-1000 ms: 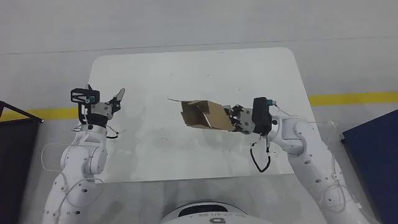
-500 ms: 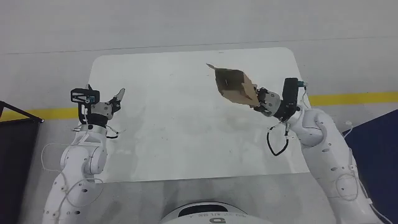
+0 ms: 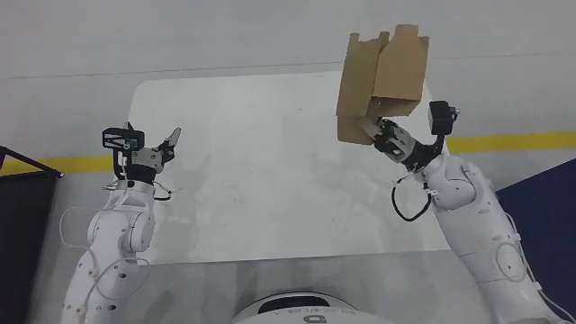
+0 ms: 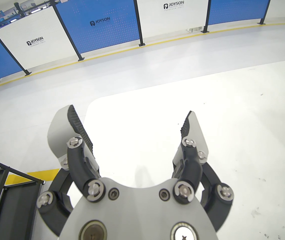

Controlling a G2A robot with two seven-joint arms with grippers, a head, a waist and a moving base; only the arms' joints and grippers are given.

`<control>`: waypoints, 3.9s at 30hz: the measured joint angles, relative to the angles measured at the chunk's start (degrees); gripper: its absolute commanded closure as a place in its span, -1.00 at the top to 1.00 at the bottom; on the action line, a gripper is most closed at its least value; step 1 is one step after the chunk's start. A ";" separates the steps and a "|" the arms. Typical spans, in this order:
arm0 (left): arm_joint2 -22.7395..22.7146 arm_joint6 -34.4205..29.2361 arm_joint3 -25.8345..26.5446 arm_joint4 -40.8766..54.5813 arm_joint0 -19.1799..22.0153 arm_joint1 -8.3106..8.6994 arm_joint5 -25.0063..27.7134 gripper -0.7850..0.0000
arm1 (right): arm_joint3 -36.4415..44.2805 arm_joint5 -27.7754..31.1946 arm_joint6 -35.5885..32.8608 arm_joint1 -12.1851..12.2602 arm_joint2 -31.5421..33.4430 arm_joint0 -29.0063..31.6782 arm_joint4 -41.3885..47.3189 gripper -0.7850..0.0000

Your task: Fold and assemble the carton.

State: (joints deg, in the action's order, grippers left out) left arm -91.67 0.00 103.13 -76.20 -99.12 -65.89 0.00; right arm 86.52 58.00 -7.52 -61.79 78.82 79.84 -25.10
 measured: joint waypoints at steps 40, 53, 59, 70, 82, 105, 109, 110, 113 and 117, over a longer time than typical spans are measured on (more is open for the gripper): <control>0.61 -5.38 2.14 7.25 2.13 0.04 8.21 1.00 | 0.39 -2.37 -1.14 -0.38 -1.73 -3.45 -13.26 -1.00; -0.76 -51.05 2.91 64.82 12.86 2.55 36.39 1.00 | 1.15 -0.60 13.15 -0.72 -1.30 -2.25 -32.87 -1.00; 1.96 -48.70 1.62 67.28 11.84 2.32 38.62 1.00 | 1.11 -0.20 12.94 -0.80 -2.30 -2.15 -31.84 -1.00; 14.80 -81.75 -20.07 134.22 29.82 1.41 22.58 1.00 | 3.13 0.00 12.30 2.62 -19.97 -9.75 -23.26 -1.00; 25.04 -77.71 -34.07 126.42 40.06 -1.06 23.60 0.96 | 3.08 0.00 22.53 7.51 -27.06 -14.65 -23.84 -1.00; 29.79 -74.68 -36.19 121.84 43.93 -3.39 29.64 -1.00 | -5.02 0.00 30.10 10.56 -43.27 -26.46 -19.75 -0.69; 28.48 -73.23 -34.62 121.74 43.12 -3.23 31.07 -1.00 | -5.43 0.00 29.49 11.03 -44.18 -27.19 -17.96 1.00; 28.02 -73.01 -34.42 122.26 42.89 -3.18 31.28 -1.00 | -5.35 0.00 29.58 11.18 -44.27 -27.26 -17.61 1.00; 25.97 -72.39 -34.38 123.89 42.32 -2.90 31.90 -1.00 | -4.82 0.00 30.96 11.91 -43.92 -27.17 -17.18 1.00; 22.21 -71.95 -35.03 126.23 41.12 -2.27 32.33 -1.00 | -3.70 0.00 35.72 13.86 -41.53 -25.42 -18.39 1.00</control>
State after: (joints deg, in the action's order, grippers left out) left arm -69.46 -71.95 68.10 50.03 -58.00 -68.16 32.33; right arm 82.82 58.00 28.21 -47.93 37.30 54.42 -43.49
